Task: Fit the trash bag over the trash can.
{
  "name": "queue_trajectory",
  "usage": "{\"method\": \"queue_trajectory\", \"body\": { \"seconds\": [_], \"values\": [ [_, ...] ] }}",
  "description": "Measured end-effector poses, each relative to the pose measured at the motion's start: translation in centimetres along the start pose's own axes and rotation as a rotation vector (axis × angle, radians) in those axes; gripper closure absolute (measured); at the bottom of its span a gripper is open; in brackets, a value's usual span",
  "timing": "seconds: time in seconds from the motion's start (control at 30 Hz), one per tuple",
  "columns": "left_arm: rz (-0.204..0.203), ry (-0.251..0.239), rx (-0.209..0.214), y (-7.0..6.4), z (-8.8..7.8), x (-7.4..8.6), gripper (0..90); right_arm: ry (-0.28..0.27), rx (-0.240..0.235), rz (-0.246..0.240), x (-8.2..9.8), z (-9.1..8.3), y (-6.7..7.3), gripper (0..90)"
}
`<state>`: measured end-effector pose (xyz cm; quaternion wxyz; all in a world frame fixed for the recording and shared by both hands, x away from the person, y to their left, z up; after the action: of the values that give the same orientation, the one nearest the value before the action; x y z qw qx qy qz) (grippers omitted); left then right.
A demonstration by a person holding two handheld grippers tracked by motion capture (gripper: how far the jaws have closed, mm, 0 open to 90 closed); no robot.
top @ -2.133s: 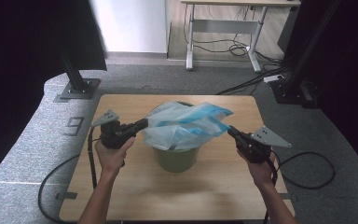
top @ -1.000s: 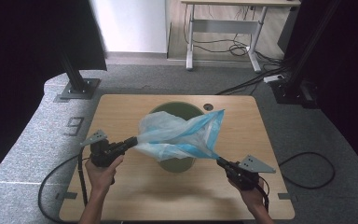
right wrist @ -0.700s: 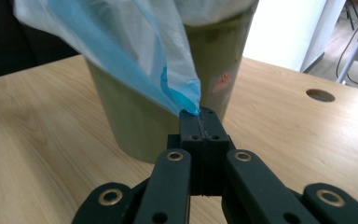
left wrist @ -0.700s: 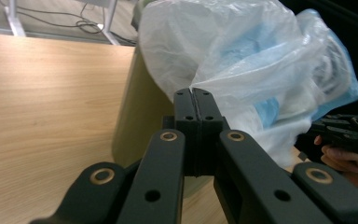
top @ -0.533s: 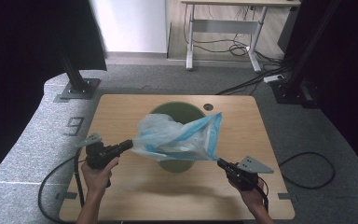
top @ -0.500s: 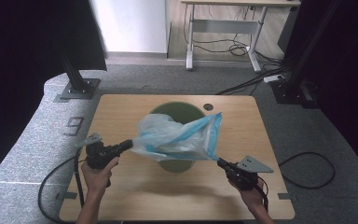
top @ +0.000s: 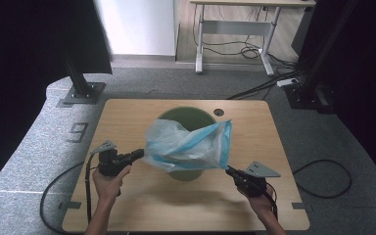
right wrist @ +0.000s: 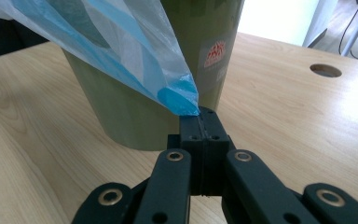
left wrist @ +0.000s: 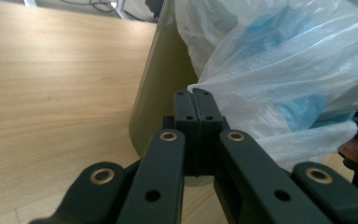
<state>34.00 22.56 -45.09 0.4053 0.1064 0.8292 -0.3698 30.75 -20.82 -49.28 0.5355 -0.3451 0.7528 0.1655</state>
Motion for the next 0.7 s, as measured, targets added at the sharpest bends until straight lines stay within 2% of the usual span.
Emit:
{"method": "queue_trajectory", "body": {
  "seconds": [0.1,0.17,0.27,0.3,0.37,0.5,0.53,0.7],
  "values": [
    [0.005,-0.010,-0.004,-0.2,0.0,0.0,89.4,0.006,0.011,0.007,0.1,0.3,-0.2,88.8],
    [0.018,-0.028,-0.007,-0.5,-0.4,0.0,81.4,0.005,0.018,0.015,-0.1,0.2,-0.3,88.8],
    [0.050,-0.057,-0.005,-1.6,-1.3,0.0,74.4,-0.006,0.023,0.014,-0.5,-0.2,-0.4,88.8],
    [0.061,-0.062,-0.007,-1.9,-1.5,-0.1,67.6,-0.011,0.026,0.014,-0.7,-0.4,-0.5,88.8],
    [0.082,-0.076,-0.008,-2.8,-1.8,-0.3,64.5,-0.019,0.036,0.015,-1.0,-0.7,-0.6,88.8],
    [0.140,-0.065,-0.016,-4.3,-2.0,-0.8,47.3,-0.028,0.054,0.011,-1.6,-1.1,-0.6,88.8],
    [0.155,-0.062,-0.020,-4.7,-2.0,-1.0,47.3,-0.028,0.054,0.011,-1.6,-1.1,-0.6,88.8],
    [0.216,-0.035,-0.018,-6.2,-1.1,-1.6,36.2,-0.027,0.052,0.011,-1.8,-1.0,-0.6,88.8]
  ]
}}
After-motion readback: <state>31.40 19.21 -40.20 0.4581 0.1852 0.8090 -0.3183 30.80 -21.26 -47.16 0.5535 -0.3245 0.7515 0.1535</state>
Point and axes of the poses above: each handheld gripper's, and its own axes: z roughly forward along the jaws, x roughly out of its underside, y roughly to its left, the point moved 1 cm from there along z, roughly forward along the jaws, and after that the axes turned 9 degrees about -z, right-handed, at the moved point
